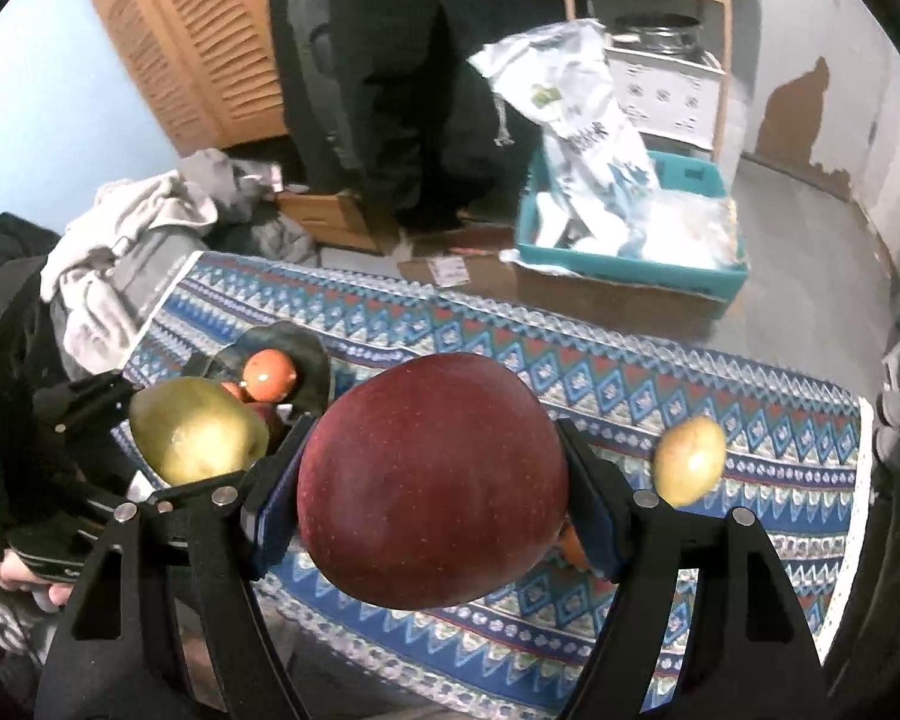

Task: Organize fruits
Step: 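Lift and carry the pear and red apple toward the glass bowl, then lower the pear and red apple into the bowl and open both tools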

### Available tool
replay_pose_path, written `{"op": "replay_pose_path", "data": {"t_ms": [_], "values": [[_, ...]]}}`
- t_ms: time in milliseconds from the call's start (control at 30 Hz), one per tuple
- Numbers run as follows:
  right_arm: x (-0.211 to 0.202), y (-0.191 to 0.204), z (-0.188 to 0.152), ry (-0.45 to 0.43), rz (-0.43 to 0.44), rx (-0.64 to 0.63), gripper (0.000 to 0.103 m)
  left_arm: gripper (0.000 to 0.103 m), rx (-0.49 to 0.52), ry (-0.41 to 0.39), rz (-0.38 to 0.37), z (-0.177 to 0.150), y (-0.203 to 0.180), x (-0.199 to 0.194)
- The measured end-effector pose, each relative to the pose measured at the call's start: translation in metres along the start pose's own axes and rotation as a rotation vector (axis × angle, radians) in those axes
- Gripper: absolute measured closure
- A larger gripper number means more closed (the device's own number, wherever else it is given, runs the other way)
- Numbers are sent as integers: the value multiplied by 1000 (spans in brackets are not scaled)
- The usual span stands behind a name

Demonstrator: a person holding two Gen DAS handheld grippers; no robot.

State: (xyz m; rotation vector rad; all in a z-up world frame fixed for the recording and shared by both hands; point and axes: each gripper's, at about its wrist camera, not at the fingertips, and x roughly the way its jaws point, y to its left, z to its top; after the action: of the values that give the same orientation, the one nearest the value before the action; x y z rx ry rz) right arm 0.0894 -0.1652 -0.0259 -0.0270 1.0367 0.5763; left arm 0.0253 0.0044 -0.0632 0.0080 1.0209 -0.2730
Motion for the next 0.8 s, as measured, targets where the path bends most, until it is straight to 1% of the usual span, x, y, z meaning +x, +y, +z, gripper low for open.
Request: {"op": "replay_pose_path", "data": {"t_ms": [133,300,633,800], "values": [[4,13,4,1,20,-27,27,27,-37,2,-7,-8,14,-7],[14,29,8,17,44,-55,27,27,-66,3,8,-16,32,-11],[41,60,17,54,95,-93,27,27,-135,39,17,-33,66,-3],[60,75,20,87,133,-96,27,27,-156,54,37,-46,79,-1]]}}
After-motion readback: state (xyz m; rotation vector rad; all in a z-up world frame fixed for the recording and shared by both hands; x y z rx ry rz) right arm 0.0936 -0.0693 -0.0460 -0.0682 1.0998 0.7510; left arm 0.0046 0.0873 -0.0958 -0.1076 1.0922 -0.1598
